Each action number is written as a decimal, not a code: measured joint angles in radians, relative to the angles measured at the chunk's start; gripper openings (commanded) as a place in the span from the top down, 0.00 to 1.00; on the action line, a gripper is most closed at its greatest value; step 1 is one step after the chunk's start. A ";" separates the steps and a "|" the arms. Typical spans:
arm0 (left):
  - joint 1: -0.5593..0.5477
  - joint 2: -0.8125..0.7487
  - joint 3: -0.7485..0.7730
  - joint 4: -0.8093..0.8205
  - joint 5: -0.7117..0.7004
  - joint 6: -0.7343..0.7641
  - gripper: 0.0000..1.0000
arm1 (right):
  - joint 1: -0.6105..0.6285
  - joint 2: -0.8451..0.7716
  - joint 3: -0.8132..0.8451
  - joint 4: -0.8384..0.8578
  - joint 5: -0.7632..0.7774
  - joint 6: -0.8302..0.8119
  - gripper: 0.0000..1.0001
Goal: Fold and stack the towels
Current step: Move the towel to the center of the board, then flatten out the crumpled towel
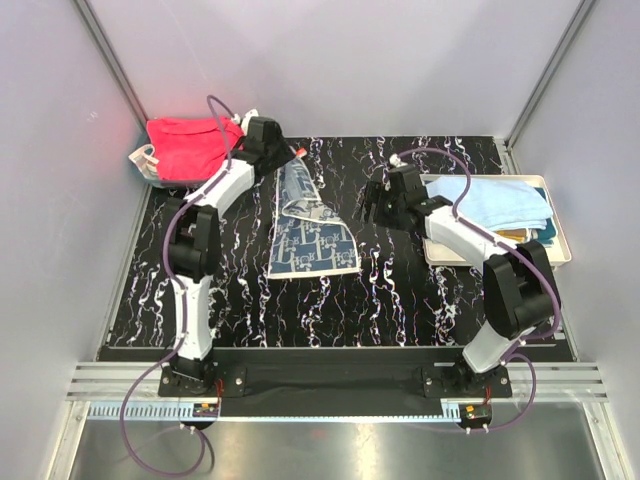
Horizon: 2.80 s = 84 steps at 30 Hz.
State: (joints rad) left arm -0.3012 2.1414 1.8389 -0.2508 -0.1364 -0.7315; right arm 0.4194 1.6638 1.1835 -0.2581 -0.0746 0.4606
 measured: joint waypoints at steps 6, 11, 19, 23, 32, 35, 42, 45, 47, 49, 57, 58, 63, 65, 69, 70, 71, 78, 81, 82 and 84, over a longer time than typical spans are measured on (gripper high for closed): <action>0.027 -0.103 -0.130 -0.048 0.009 0.034 0.33 | 0.026 -0.001 -0.098 0.008 -0.009 0.019 0.22; -0.044 -0.343 -0.264 -0.082 -0.072 0.034 0.38 | 0.064 0.003 -0.105 0.001 -0.005 0.019 0.29; -0.174 -0.737 -0.869 -0.141 -0.168 -0.060 0.35 | 0.150 -0.015 -0.208 -0.006 0.014 0.066 0.38; -0.182 -0.780 -1.090 -0.159 -0.150 -0.085 0.35 | 0.162 -0.031 -0.272 -0.025 0.033 0.090 0.39; -0.182 -0.793 -1.205 -0.069 -0.116 -0.109 0.35 | 0.224 -0.002 -0.282 0.010 0.071 0.144 0.39; -0.182 -0.783 -1.207 -0.015 -0.110 -0.110 0.38 | 0.224 0.000 -0.284 0.030 0.096 0.159 0.40; -0.182 -0.707 -1.200 0.093 -0.096 -0.114 0.53 | 0.224 0.019 -0.275 0.060 0.142 0.181 0.40; -0.182 -0.694 -1.201 0.118 -0.086 -0.117 0.70 | 0.224 0.050 -0.252 0.087 0.145 0.186 0.53; -0.182 -0.690 -1.203 0.127 -0.080 -0.124 0.79 | 0.224 0.065 -0.245 0.102 0.145 0.190 0.61; -0.182 -0.686 -1.209 0.138 -0.076 -0.131 0.92 | 0.224 0.074 -0.243 0.116 0.144 0.194 0.70; -0.183 -0.729 -1.213 0.090 -0.040 -0.108 1.00 | 0.224 0.064 -0.246 0.081 0.145 0.190 1.00; -0.183 -0.752 -1.213 0.071 -0.038 -0.102 1.00 | 0.224 0.050 -0.248 0.060 0.145 0.188 1.00; -0.190 -0.921 -1.142 -0.071 -0.031 -0.050 1.00 | 0.224 -0.105 -0.247 -0.051 0.148 0.173 1.00; -0.191 -0.977 -1.082 -0.110 -0.031 -0.029 1.00 | 0.224 -0.184 -0.226 -0.090 0.160 0.167 0.96; -0.191 -1.033 -0.993 -0.134 -0.032 0.001 1.00 | 0.224 -0.253 -0.151 -0.124 0.161 0.149 0.85; -0.191 -1.037 -0.988 -0.134 -0.032 0.005 1.00 | 0.224 -0.248 -0.140 -0.121 0.159 0.145 0.82; -0.191 -1.038 -0.990 -0.137 -0.031 0.006 1.00 | 0.224 -0.238 -0.138 -0.116 0.155 0.143 0.73; -0.193 -1.033 -1.150 -0.142 -0.020 -0.019 1.00 | 0.327 -0.082 -0.172 -0.108 0.137 0.164 0.55; -0.194 -1.036 -1.208 -0.149 -0.020 -0.036 1.00 | 0.411 -0.023 -0.172 -0.107 0.140 0.178 0.52; -0.194 -1.040 -1.224 -0.148 -0.021 -0.042 1.00 | 0.434 -0.008 -0.172 -0.107 0.141 0.186 0.52; -0.195 -1.051 -1.257 -0.143 -0.020 -0.055 1.00 | 0.469 0.014 -0.172 -0.106 0.144 0.203 0.50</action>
State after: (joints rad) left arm -0.4961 1.0908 0.5819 -0.3935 -0.1566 -0.7860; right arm 0.8883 1.6775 1.0119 -0.3645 0.0692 0.6640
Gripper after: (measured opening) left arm 0.012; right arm 0.484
